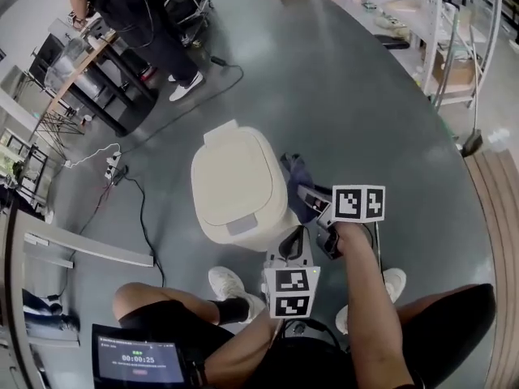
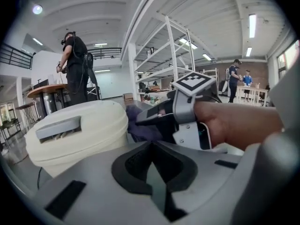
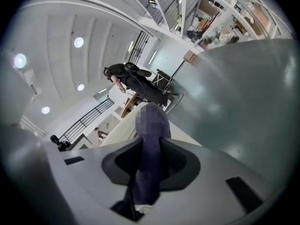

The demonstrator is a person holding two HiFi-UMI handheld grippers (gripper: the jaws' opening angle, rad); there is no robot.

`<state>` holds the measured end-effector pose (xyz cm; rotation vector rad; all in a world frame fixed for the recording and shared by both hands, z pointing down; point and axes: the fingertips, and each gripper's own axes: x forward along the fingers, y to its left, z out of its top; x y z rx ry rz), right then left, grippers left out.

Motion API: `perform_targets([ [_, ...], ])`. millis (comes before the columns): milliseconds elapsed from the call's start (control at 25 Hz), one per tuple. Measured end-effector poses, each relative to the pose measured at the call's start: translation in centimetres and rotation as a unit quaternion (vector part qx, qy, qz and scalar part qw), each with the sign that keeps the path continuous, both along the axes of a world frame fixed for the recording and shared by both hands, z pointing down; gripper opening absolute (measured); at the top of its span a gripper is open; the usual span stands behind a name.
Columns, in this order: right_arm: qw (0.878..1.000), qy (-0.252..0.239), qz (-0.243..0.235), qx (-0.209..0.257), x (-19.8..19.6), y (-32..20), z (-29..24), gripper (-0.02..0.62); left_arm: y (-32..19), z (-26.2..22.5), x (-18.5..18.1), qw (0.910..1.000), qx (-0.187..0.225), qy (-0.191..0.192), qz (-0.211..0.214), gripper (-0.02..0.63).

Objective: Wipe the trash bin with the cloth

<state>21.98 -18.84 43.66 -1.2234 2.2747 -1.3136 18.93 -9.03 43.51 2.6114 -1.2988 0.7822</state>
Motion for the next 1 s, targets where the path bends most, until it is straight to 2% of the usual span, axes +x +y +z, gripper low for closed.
perform_targets([
  [240, 0.998, -0.011, -0.054, -0.007, -1.9, -0.7, 1.9, 0.091, -0.6, 2.9, 1.0, 0.9991, -0.029, -0.030, 0.009, -0.003],
  [400, 0.998, -0.016, -0.063, -0.007, -2.2, -1.0, 4.1, 0.091, -0.9, 5.3, 0.7, 0.9983, -0.054, -0.022, -0.002, -0.003],
  [560, 0.997, -0.010, -0.071, 0.003, -2.0, -1.4, 6.1, 0.091, -0.5, 7.9, 0.0, 0.9967, -0.066, -0.047, -0.004, -0.003],
  [680, 0.997, 0.005, -0.076, -0.011, -2.2, -1.4, 9.1, 0.091, -0.1, 10.1, -0.9, 0.9951, -0.074, -0.065, -0.003, -0.003],
  [840, 0.997, -0.017, -0.076, -0.028, -2.3, -2.2, 12.0, 0.091, -0.1, 11.7, -1.1, 0.9955, -0.073, -0.059, 0.012, -0.003],
  [1000, 0.995, -0.010, -0.083, -0.046, -2.2, -3.0, 14.8, 0.091, -0.1, 12.5, 0.1, 0.9956, -0.061, -0.061, 0.037, -0.003],
])
